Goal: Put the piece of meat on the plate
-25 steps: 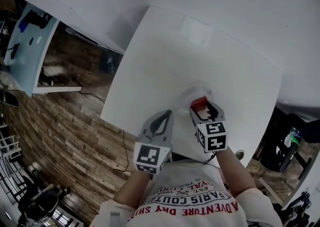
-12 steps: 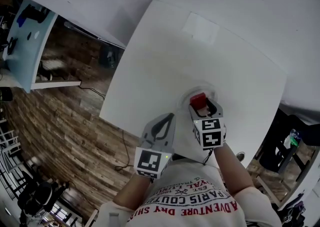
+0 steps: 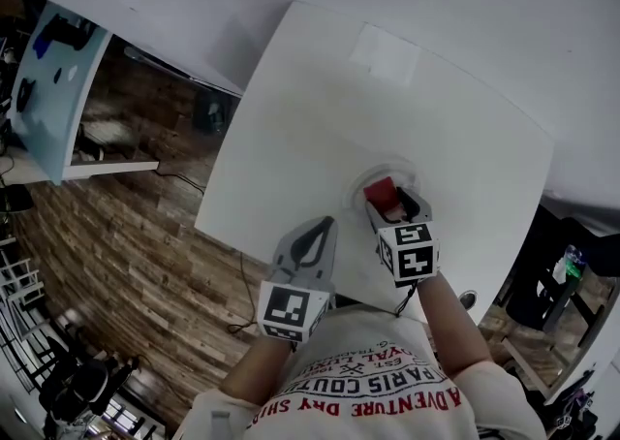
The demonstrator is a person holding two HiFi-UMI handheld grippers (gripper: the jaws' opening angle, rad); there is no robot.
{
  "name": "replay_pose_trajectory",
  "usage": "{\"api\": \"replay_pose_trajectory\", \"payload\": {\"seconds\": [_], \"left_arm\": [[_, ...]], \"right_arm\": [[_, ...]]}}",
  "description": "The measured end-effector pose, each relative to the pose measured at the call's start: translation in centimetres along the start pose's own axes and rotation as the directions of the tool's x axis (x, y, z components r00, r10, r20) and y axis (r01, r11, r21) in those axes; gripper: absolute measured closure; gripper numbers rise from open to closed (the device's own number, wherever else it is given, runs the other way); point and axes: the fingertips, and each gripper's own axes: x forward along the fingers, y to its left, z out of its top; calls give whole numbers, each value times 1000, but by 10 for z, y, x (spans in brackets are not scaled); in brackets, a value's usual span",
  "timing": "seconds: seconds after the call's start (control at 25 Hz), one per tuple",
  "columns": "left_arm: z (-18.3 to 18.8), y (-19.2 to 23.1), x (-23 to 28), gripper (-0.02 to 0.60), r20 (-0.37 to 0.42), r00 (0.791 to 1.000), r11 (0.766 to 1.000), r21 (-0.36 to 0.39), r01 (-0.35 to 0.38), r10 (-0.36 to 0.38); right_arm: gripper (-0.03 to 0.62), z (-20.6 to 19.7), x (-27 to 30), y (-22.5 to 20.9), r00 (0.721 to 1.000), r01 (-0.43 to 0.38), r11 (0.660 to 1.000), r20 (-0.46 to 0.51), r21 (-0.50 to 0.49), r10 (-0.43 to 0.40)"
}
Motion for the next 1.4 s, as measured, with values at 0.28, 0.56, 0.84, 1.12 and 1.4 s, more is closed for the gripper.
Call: {"api": "replay_pose_trajectory", "payload": {"seconds": [0.28, 0.56, 0.84, 1.12, 1.4], "left_arm": [[7, -7, -5, 572, 11, 1000, 999, 26, 19, -19], [34, -28, -20, 572, 61, 996, 995, 81, 58, -63], [78, -57, -42, 572, 169, 977, 980, 168, 103, -132], [124, -83, -75, 572, 279, 942, 958, 266, 110, -186], [144, -97, -94, 572, 338, 915, 943, 315, 109, -219]], "right_arm": [[320, 22, -34, -1, 988, -3, 996, 155, 92, -11], [546, 43, -102, 6, 950, -25, 985, 312, 169, -30], [580, 70, -179, 21, 869, -20, 989, 492, 145, -54], [582, 78, -244, 31, 776, 34, 993, 623, 112, -97], [582, 82, -278, 38, 702, 118, 989, 696, 94, -150]]}}
